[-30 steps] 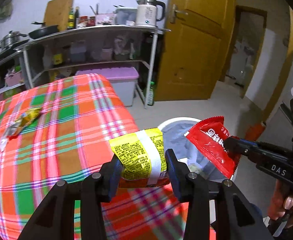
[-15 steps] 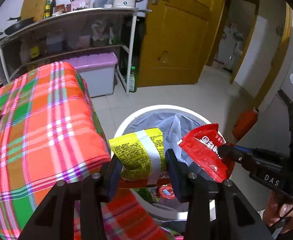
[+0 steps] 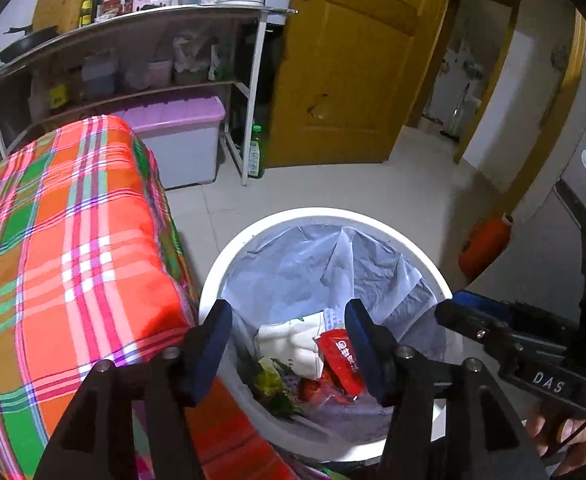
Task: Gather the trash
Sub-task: 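Open both tools to drop the yellow bag and red wrapper into the bin, then move both open tools back over the table toward the remaining trash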
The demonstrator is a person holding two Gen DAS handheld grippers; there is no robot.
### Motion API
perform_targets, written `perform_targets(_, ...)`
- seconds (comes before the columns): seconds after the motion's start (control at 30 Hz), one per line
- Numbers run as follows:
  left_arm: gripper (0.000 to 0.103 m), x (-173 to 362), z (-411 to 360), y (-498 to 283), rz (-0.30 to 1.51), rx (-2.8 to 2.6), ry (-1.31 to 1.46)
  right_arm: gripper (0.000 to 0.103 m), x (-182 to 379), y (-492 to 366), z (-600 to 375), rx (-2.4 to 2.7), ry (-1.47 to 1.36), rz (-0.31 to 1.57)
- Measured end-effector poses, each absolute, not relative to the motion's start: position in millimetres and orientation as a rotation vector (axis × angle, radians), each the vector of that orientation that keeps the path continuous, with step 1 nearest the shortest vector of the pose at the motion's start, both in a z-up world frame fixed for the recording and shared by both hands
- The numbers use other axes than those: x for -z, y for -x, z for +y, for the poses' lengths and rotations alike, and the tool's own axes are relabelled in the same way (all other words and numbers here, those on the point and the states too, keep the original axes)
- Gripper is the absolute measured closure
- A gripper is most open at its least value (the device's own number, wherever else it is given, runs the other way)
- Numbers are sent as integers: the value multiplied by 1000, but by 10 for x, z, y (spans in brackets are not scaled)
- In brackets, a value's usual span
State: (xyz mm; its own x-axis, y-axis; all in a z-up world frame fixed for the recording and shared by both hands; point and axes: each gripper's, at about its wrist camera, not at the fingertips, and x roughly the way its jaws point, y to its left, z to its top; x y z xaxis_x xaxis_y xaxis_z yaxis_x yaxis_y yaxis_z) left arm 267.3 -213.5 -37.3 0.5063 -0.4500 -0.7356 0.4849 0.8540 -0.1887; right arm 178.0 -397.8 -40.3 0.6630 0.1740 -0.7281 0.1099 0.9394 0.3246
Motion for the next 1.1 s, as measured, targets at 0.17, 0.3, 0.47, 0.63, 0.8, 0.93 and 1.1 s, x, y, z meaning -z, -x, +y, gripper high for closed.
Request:
perform_targets(0.17, 45, 246, -1973, -2604, 849, 542, -20, 65, 243, -1707, -3934, -51, -368, 816)
perform_targets(0.3, 45, 102, -1823, -2472, 813, 523, -12, 65, 77, -1625, -3826, -81, -365, 783)
perform_targets(0.47, 45, -78, -1624, -2290, 770, 502, -4, 65, -144, -1523, -3597, -130, -341, 742)
perform_targets(0.63, 45, -241, -1382, -2109, 730, 467, 8, 65, -355, -1396, -3344, -185, -309, 706)
perform_targets(0.8, 45, -352, -1089, -1961, 705, 411, 32, 65, -505, -1312, -3111, -233, -286, 674)
perform_targets(0.93, 45, -384, -842, -1871, 693, 376, 58, 65, -583, -1269, -2901, -270, -258, 659)
perform_targets(1.1, 45, -379, -548, -1754, 688, 320, 55, 65, -581, -1266, -2646, -303, -228, 671)
